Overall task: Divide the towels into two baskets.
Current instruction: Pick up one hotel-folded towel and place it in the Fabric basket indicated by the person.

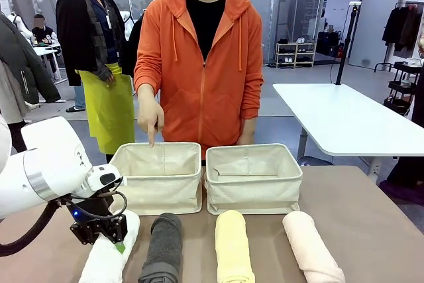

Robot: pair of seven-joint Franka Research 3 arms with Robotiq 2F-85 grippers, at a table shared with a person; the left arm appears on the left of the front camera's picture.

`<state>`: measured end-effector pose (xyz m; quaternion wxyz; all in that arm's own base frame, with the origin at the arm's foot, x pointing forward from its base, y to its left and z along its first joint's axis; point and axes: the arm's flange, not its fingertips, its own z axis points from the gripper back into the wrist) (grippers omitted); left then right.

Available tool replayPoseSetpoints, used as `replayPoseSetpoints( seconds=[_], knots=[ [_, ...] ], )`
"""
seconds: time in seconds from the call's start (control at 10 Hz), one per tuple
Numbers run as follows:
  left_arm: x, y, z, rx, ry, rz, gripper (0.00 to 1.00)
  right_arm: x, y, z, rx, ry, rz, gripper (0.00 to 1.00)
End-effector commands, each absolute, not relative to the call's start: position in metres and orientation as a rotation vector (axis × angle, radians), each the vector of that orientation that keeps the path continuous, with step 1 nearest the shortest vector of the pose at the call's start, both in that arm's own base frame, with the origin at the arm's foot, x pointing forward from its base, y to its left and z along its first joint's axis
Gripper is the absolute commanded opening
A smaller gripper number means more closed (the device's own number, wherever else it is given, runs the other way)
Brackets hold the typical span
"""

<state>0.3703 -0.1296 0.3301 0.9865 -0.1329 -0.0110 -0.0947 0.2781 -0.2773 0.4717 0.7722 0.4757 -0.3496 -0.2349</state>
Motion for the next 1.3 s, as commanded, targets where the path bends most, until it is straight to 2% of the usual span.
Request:
replayPoseSetpoints(
  seconds=[0.0,0.1,0.8,0.9,1.2],
  knots=[
    [0.289,-0.099,0.312,-0.309,-0.048,-0.190,0.24,0.276,-0.277,0.474,1.040,-0.772,-0.507,1.00],
    [0.370,-0.130,0.330,-0.267,-0.022,-0.190,0.24,0.276,-0.277,0.474,1.040,-0.772,-0.507,1.00],
    [0.370,-0.130,0.330,-0.267,-0.022,-0.190,0.24,0.276,-0.277,0.474,1.040,-0.772,-0.507,1.00],
    [0.369,-0.128,0.333,-0.277,-0.028,-0.189,0.40,0.276,-0.277,0.474,1.040,-0.772,-0.507,1.00],
    [0.357,-0.147,0.407,-0.131,-0.072,-0.458,0.40,0.276,-0.277,0.474,1.040,-0.772,-0.507,1.00]
  ],
)
